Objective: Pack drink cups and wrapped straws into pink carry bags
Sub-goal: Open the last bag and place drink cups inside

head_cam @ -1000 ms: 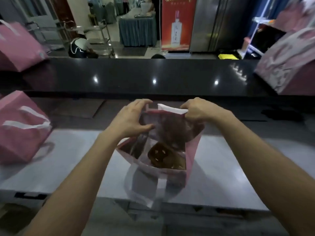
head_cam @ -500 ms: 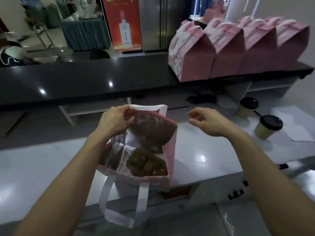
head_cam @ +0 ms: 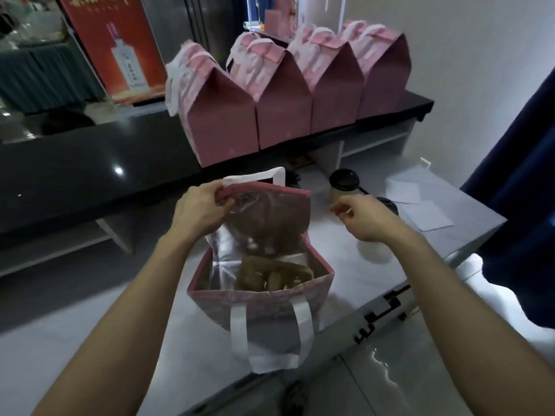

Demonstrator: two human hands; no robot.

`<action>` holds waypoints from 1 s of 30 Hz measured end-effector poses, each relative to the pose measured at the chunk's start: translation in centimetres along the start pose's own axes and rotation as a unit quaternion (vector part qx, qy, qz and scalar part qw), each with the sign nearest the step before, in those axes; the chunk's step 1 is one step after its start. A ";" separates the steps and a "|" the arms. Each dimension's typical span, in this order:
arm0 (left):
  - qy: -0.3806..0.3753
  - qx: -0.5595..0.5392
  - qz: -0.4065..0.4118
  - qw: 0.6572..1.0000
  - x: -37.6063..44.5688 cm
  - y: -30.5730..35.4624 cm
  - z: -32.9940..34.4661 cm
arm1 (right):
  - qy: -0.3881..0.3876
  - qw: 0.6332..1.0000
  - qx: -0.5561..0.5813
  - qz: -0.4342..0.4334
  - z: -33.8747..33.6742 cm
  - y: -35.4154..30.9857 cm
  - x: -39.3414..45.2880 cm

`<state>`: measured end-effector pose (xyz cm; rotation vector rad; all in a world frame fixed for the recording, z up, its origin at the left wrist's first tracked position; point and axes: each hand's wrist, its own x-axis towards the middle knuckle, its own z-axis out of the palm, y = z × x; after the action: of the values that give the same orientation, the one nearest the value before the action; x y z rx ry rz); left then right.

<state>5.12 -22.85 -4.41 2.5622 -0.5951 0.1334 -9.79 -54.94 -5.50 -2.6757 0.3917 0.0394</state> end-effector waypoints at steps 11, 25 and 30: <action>-0.010 0.000 -0.023 1.000 9.1 3.8 6.0 | 0.040 0.997 -0.045 0.040 -2.8 6.6 10.4; 0.036 -0.006 -0.181 0.983 6.2 6.8 6.9 | -0.068 0.989 -0.095 -0.090 -0.5 9.8 24.3; 0.106 -0.028 -0.175 0.978 3.9 7.1 5.1 | 0.134 0.979 0.081 -0.127 -7.0 7.5 20.9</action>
<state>5.45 -32.41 -4.83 2.5093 -0.0635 0.2591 7.89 -69.98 -4.09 -2.5510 0.1247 -0.4162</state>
